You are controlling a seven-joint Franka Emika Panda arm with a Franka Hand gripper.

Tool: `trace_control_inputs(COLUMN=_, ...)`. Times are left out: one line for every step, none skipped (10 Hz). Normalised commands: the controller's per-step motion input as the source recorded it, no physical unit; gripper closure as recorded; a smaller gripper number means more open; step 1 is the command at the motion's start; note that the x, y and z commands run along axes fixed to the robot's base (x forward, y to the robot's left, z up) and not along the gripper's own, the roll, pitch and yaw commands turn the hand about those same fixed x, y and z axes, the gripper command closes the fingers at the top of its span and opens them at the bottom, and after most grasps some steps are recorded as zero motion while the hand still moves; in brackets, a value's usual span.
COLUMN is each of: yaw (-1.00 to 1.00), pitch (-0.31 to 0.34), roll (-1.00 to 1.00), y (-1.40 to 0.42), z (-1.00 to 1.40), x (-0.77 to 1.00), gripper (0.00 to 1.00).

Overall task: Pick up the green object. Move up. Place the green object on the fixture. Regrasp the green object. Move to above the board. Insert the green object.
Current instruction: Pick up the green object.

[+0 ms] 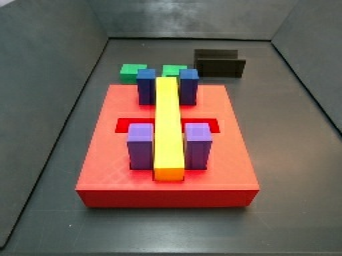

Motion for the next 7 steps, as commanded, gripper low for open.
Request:
trace_control_inputs(yaw=0.0, pitch=0.0, roll=0.0, y=-0.03, z=0.0, x=0.11, gripper=0.0)
trace_control_inputs(yaw=-0.02, pitch=-0.07, roll=-0.01, y=-0.28, z=-0.21, x=0.0, gripper=0.0)
trace_control_inputs(yaw=0.07, pitch=-0.01, roll=0.04, y=-0.74, z=-0.33, x=0.08, gripper=0.0)
trace_control_inputs(yaw=0.07, pitch=0.0, roll=0.09, y=-0.8, z=-0.34, x=0.13, gripper=0.0)
trace_control_inputs(yaw=0.07, pitch=-0.01, roll=0.1, y=-0.84, z=-0.35, x=0.0, gripper=0.0)
trace_control_inputs(yaw=0.05, pitch=-0.031, roll=0.06, y=-0.83, z=-0.35, x=0.0, gripper=0.0)
trace_control_inputs(yaw=0.06, pitch=-0.06, roll=0.02, y=-0.8, z=-0.33, x=0.0, gripper=0.0)
